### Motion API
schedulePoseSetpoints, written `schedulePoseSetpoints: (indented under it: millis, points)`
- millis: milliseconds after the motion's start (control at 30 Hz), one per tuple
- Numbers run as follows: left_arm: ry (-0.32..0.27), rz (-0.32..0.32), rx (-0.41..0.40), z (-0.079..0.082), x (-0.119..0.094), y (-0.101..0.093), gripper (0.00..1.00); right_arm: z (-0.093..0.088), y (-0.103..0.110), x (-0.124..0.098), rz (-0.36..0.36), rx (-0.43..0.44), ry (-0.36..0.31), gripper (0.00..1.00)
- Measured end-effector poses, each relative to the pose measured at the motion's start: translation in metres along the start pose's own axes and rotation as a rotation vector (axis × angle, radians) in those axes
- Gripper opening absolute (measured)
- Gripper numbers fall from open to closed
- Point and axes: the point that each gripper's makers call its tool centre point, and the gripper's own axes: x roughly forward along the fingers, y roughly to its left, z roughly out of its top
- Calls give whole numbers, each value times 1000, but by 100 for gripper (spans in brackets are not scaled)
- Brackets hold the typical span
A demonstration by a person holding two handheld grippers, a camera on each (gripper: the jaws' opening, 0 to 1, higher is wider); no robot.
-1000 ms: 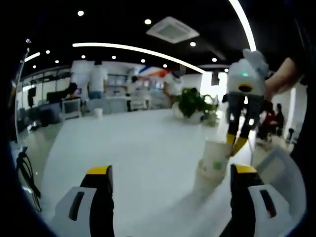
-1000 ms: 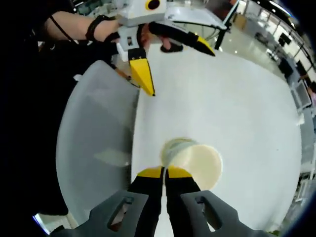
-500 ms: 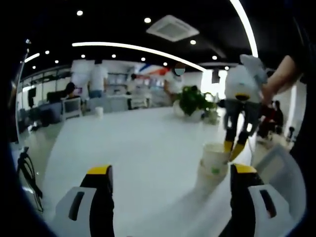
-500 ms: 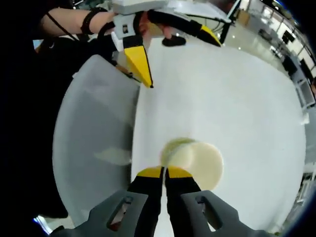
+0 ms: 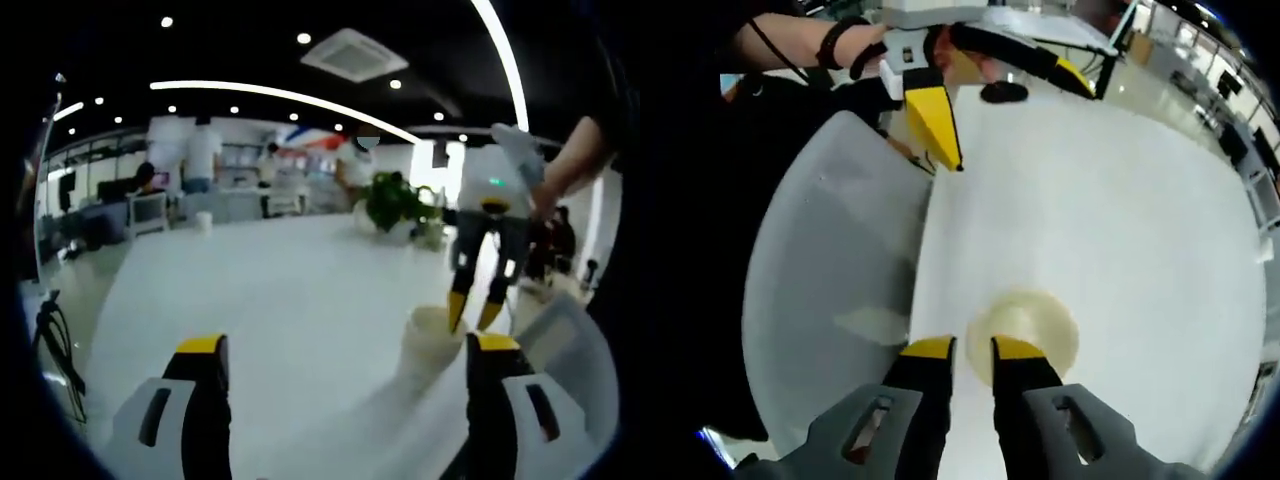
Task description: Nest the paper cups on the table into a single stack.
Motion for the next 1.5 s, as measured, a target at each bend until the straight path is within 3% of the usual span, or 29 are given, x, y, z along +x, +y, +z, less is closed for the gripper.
schedulePoseSetpoints:
  millis: [400,833,1000,1500]
  points:
    - [0,-11,4,3,2,-2,97,-3,0,-3,-16,33,-46,19]
    - [18,-57,-1,1,5,-11,94,3,-3,-26,-138,75,-230,23]
    - [13,-83,8,2,7,-16,95,0,-6,-32,-167,82,-261,23]
    - [52,-164,13,-5,12,-29,98,-15,-5,-36,-216,212,-340,34]
